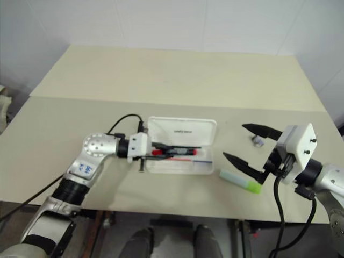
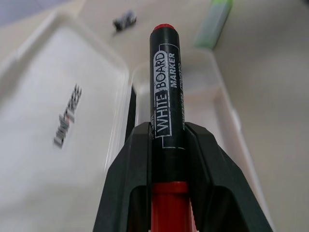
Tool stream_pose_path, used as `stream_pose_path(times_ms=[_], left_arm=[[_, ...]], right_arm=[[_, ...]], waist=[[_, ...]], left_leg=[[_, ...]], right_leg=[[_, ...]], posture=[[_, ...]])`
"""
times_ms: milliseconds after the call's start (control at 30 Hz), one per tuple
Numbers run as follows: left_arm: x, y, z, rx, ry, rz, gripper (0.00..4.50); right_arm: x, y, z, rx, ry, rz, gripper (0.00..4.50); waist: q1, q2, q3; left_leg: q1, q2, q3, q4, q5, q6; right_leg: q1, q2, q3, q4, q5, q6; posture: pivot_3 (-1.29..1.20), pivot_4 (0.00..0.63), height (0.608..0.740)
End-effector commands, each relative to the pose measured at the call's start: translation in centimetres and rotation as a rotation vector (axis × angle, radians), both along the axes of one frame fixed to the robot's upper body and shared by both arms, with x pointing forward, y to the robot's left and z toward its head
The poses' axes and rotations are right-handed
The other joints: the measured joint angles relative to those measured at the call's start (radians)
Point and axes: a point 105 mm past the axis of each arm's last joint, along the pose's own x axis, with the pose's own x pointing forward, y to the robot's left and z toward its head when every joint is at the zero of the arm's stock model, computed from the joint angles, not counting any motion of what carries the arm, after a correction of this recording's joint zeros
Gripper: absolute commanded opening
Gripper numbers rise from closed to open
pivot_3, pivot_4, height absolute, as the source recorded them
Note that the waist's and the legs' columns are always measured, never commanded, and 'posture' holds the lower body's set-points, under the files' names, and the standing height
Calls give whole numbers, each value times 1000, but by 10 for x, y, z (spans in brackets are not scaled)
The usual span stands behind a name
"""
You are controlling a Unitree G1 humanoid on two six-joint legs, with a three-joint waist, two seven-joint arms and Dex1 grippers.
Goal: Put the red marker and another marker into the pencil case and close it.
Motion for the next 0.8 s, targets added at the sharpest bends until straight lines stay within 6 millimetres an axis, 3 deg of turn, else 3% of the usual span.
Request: stream_pose_path(times_ms=[33, 667, 800], left_arm=[[3, -7, 2, 14, -26, -18, 524], [19, -21, -8, 24, -8, 16, 524], [20, -24, -8, 35, -24, 12, 1887]], right_arm=[[-4, 9, 9, 15, -43, 25, 4500], [-4, 17, 11, 37, -55, 41, 4500], [-4, 18, 10, 39, -56, 42, 4500]], waist=[[0, 0, 0], [1, 0, 0], [2, 0, 0]], left_leg=[[0, 0, 0, 0, 0, 0], [0, 0, 0, 0, 0, 0], [0, 0, 0, 0, 0, 0]], right_leg=[[0, 0, 0, 0, 0, 0], [0, 0, 0, 0, 2, 3], [0, 0, 0, 0, 2, 3]], posture=[[0, 150, 740], [0, 150, 740], [0, 150, 740]])
